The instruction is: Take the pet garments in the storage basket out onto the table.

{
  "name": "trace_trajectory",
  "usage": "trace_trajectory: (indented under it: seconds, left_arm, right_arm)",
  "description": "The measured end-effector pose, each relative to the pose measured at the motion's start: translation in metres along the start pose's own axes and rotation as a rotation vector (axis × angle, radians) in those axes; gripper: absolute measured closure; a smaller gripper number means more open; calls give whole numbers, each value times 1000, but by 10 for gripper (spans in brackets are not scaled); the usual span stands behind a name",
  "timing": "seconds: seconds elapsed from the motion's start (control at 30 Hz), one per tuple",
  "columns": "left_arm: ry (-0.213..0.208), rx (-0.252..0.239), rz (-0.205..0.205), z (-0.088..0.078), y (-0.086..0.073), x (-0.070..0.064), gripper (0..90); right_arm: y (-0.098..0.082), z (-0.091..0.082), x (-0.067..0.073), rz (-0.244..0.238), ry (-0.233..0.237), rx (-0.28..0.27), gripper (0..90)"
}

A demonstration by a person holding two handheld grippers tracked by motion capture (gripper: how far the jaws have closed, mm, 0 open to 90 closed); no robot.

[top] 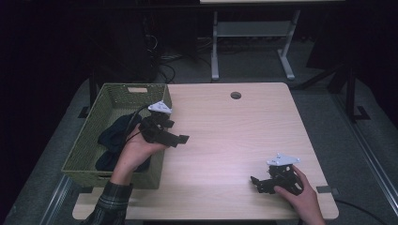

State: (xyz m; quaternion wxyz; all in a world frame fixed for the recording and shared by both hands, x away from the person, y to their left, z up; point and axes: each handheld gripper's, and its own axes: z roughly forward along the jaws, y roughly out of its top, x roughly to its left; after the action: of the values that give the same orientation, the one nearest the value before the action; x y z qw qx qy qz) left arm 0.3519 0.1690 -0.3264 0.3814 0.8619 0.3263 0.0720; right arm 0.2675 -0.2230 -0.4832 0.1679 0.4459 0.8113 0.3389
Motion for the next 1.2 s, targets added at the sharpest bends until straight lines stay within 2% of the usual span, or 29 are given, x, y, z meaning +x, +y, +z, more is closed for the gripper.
trace_trajectory:
  seconds: [0.9, 1.2]
  left_arm:
    - [108, -37, -63, -45, -21, 37, 164]
    - [147, -34, -87, -57, -31, 51, 164]
  right_arm:
    - [0, 0, 0, 0, 1, 0, 0]
    - [0, 0, 0, 0, 1, 0, 0]
